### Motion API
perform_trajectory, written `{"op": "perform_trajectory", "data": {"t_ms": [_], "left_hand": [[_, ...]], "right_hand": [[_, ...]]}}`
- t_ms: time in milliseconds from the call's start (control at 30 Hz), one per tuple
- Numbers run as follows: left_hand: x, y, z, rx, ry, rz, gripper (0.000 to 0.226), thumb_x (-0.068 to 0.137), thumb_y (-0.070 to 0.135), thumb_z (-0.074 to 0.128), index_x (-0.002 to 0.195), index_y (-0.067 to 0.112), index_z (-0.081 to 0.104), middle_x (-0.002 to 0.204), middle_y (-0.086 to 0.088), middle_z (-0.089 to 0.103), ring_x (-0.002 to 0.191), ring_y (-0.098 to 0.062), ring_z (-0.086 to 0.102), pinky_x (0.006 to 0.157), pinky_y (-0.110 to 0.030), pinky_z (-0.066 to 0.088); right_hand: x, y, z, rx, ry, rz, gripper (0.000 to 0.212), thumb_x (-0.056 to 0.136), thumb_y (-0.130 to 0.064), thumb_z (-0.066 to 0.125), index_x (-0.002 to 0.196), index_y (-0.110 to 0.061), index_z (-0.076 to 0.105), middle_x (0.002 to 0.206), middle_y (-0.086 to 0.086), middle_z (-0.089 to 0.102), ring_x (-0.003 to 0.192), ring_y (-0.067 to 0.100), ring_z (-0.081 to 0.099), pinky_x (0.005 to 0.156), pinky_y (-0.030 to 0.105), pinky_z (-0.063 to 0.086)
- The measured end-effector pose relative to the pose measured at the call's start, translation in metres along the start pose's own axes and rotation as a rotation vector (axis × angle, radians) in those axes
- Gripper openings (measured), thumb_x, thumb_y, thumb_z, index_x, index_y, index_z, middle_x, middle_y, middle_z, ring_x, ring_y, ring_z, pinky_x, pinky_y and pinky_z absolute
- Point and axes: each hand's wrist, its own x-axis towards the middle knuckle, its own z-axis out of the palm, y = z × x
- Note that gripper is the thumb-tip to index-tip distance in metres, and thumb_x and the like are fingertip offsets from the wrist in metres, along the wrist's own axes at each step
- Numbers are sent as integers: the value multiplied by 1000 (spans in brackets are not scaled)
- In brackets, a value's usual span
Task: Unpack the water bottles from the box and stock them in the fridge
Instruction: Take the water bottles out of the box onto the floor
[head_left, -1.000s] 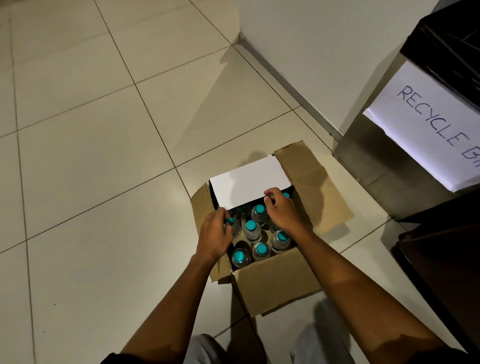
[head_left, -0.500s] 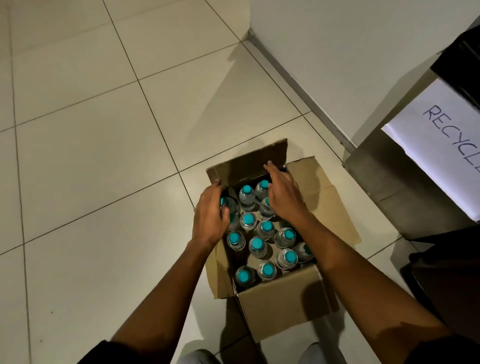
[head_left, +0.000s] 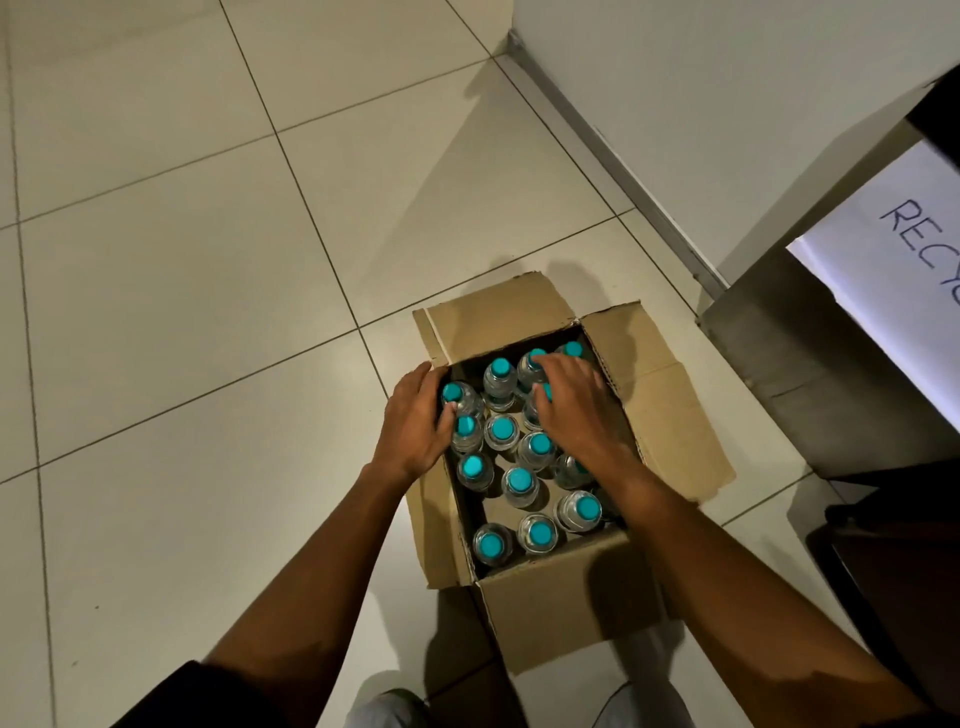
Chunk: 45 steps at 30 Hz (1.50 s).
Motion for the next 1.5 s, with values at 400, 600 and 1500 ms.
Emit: {"op": "perform_trajectory", "data": {"t_ms": [400,600,1500], "left_hand": [[-29,15,39,373,-61,-74,49,94,33,59,141,26,46,134,-2,51,115,-21,46,96,-34,41],[-23,30,45,486,-96,-118,59,86,21,68,137,28,40,130,-6,52,111,-25,48,88,-36,41],[-81,24,-61,-24,478,76,29,98,34,51,112,8,57,103,-7,53,92,-16,47,77,-24,42]], "right_hand": [[-30,-29,37,-132,-251,-45,48,92,-30,62,138,-27,47,140,-3,50,127,21,44,103,46,28],[-46,-39,47,-162,-244,-25,47,85,-14,70,128,-22,53,131,1,50,119,22,51,100,43,30],[-50,-117,-45,272,167,-169,40,90,-23,69,127,-12,60,119,9,59,100,19,59,81,27,54]]}}
